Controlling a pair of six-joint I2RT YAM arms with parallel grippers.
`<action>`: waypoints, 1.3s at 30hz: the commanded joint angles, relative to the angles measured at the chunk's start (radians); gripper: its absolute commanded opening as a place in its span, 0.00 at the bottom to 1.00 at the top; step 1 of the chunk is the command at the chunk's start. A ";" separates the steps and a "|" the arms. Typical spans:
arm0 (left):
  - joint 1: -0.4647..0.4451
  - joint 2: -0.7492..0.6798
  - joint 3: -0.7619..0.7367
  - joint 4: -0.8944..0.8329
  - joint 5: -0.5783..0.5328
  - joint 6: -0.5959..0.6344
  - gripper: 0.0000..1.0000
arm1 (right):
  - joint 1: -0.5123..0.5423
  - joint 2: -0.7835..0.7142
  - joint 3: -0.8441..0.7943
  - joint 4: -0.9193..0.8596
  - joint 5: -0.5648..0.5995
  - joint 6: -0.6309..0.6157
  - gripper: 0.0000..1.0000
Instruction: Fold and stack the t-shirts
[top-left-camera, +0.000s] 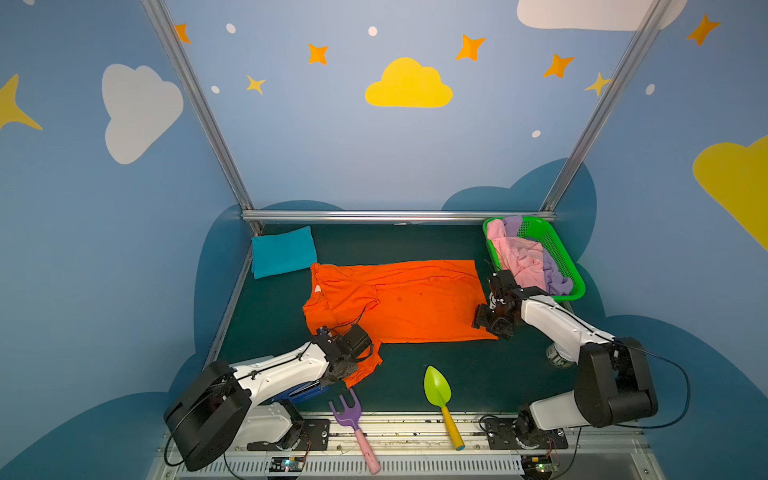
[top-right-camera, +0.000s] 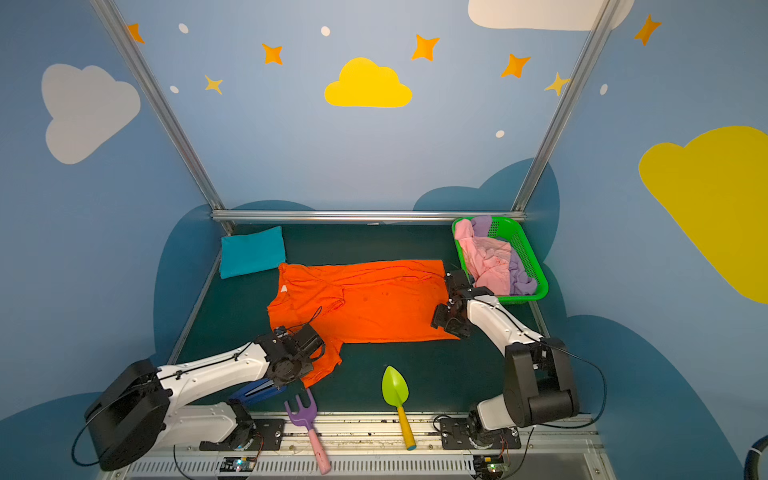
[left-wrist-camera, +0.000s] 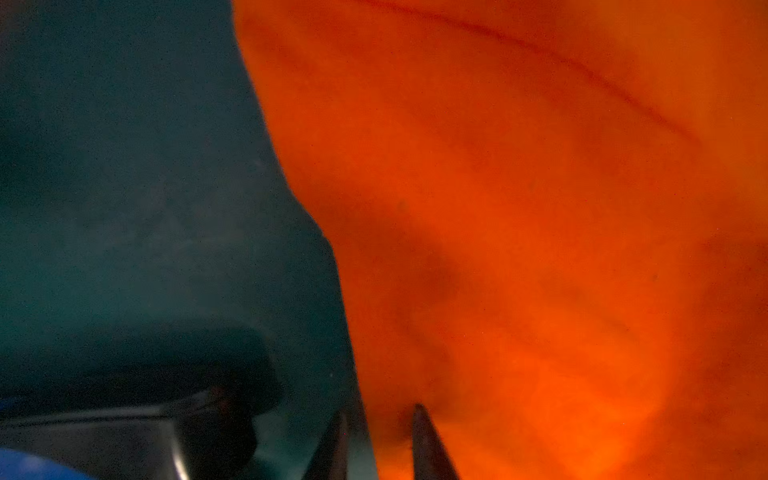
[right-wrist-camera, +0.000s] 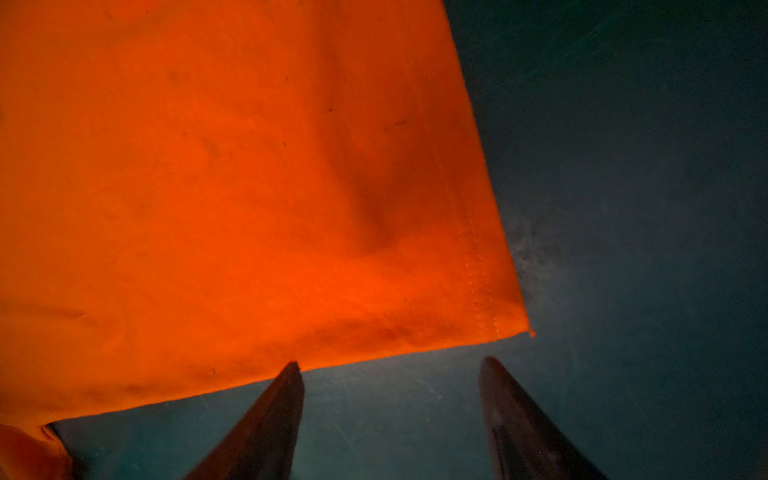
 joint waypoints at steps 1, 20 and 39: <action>-0.008 0.080 -0.013 0.083 0.094 -0.029 0.05 | -0.028 0.028 -0.014 0.004 -0.019 0.021 0.69; 0.165 -0.046 0.209 -0.128 0.129 0.065 0.04 | -0.083 0.140 -0.059 0.085 -0.096 0.044 0.37; 0.420 0.059 0.434 -0.109 0.169 0.241 0.04 | -0.085 0.220 0.239 0.016 -0.107 0.065 0.00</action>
